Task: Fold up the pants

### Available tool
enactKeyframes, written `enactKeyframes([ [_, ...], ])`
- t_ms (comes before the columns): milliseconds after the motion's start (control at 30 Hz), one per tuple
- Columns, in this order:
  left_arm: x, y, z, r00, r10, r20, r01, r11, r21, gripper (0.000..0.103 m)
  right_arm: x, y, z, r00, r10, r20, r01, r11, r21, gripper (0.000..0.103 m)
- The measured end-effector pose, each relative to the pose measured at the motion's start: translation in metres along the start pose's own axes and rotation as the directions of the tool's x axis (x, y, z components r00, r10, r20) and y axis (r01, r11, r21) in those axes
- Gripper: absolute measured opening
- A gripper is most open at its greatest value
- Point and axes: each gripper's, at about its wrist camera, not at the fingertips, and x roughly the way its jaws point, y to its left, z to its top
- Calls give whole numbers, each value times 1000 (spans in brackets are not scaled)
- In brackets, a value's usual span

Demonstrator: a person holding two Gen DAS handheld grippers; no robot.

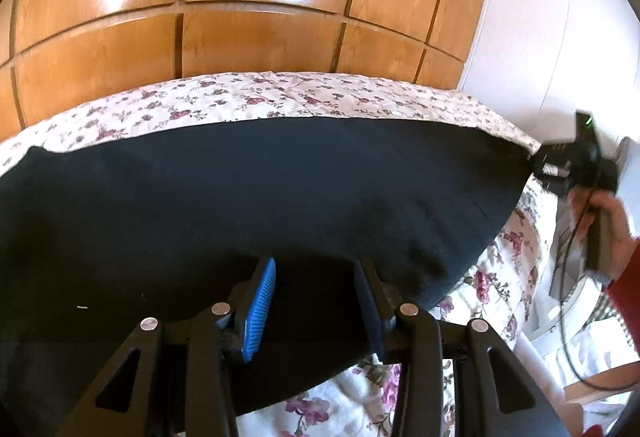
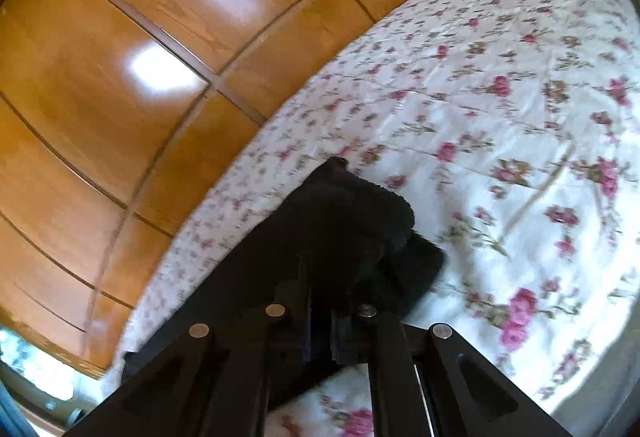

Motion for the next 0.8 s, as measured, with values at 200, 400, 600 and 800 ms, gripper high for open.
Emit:
enactKeyframes([
  [200, -7, 2, 6, 999, -24, -37, 24, 1000, -10, 41, 1, -11, 2, 995, -93, 38, 90, 994, 59, 21],
  [400, -35, 21, 12, 1000, 7, 20, -5, 997, -72, 41, -31, 30, 5, 953, -220, 209, 236, 970, -57, 25],
  [600, -51, 70, 23, 988, 147, 35, -139, 975, -171, 41, -39, 57, 3, 890, -325, 320, 394, 902, -179, 50],
  [800, -55, 118, 27, 977, 211, 26, -192, 927, -323, 41, -51, 5, 14, 908, -359, 218, 364, 931, 19, 47],
])
